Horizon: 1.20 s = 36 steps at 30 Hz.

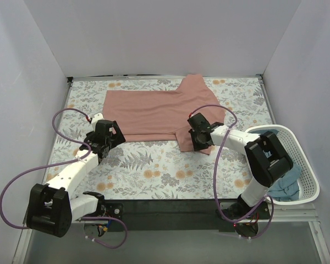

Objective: Fold and stack the t-shirts
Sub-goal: Fold the tshirt

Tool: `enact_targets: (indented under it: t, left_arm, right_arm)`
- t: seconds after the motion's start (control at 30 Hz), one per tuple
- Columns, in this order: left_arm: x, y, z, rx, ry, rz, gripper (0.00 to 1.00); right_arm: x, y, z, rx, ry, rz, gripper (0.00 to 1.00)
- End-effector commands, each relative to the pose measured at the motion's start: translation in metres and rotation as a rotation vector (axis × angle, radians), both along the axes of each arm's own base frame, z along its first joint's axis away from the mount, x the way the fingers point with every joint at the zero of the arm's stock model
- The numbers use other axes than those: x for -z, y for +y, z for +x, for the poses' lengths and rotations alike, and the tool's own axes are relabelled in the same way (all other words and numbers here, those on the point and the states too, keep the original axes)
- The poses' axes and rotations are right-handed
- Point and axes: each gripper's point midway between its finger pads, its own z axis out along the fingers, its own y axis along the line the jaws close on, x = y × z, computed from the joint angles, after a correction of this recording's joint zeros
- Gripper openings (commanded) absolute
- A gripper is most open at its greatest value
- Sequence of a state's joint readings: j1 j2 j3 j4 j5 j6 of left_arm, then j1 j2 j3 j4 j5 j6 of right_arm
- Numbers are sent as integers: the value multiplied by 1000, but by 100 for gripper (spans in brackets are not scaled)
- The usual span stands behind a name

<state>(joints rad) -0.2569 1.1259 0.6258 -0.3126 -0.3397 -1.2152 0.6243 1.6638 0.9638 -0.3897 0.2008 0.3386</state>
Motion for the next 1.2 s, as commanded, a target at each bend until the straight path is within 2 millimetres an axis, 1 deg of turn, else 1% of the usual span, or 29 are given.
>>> enact_targets:
  t: [0.0,0.03,0.07,0.1,0.2,0.23,0.27,0.3,0.33,0.37,0.4,0.43,0.47,0.5,0.53,0.57,0.6,0.67,0.7,0.73,0.77,0.8,0.83,0.87,0.93,1.0,1.03,1.07,1.17]
  left_arm:
    - [-6,2,4,3,-24,22,86]
    - [-5,3,3,0,-21,23,86]
    - [-6,2,4,1,-26,24,86]
    - [-6,3,4,-5,-28,24,86]
    - [-7,4,5,-11,-28,24,86]
    - [-7,4,5,-13,-29,27,86]
    - [-7,4,6,-16,-30,27,86]
    - [-7,5,6,-20,-26,33,86]
    - [-6,6,6,-20,-23,37,86]
    - [-5,6,5,-22,-22,36,86]
    - [-4,6,5,-23,-20,38,86]
    - [-4,8,5,-29,-19,44,86]
    - [-4,8,5,-29,-21,43,86]
    - [-3,8,4,-30,-18,45,86]
    - [-3,9,4,-30,-18,47,86]
    - [-2,9,4,-32,-16,48,86]
    - [-2,9,4,-33,-15,49,86]
    - [1,9,4,-31,-6,54,86]
    - [2,10,3,-33,0,56,86]
    - [3,10,4,-33,0,56,86]
    - [4,10,3,-31,8,59,86]
    - [6,9,4,-29,10,53,86]
    - [5,8,4,-27,9,53,86]
    - [7,8,4,-27,15,52,86]
    - [8,7,3,-22,20,50,86]
    - [10,6,4,-19,26,47,86]
    - [11,6,3,-17,29,46,86]
    - [10,5,3,-13,30,46,86]
    - [12,5,2,-14,34,45,86]
  right_arm:
    - [10,-3,5,17,-8,-42,23]
    - [7,-3,5,10,-11,-45,15]
    - [4,-4,7,2,-15,-53,2]
    - [-9,-2,15,3,-45,-54,1]
    - [-37,-3,33,-24,-113,-87,1]
    - [-59,5,50,-23,-166,-64,1]
    - [-69,7,58,-30,-189,-64,1]
    - [-75,6,65,-44,-197,-80,1]
    - [-99,15,83,-43,-250,-51,1]
    - [-99,10,95,-38,-255,-63,1]
    - [-107,11,105,-35,-273,-57,1]
    - [-124,12,122,-22,-308,-34,1]
    - [-130,15,132,-23,-325,-29,1]
    - [-122,17,141,-36,-316,-42,1]
    - [-124,18,150,-35,-324,-41,1]
    - [-140,20,167,-24,-366,-26,1]
    - [-128,21,175,-25,-346,-35,1]
    - [-130,22,193,-20,-359,-23,1]
    - [-130,28,206,-21,-368,-10,1]
    - [-130,29,213,-16,-372,-2,1]
    - [-129,28,221,-12,-374,4,1]
    - [-127,32,232,-14,-380,15,1]
    - [-125,33,237,-13,-383,16,1]
    - [-112,31,243,-4,-366,10,2]
    - [-111,31,253,8,-372,21,4]
    - [-95,27,259,34,-348,26,11]
    - [-94,23,263,49,-348,31,14]
    - [-88,22,265,60,-338,38,24]
    - [-92,17,270,81,-342,58,37]
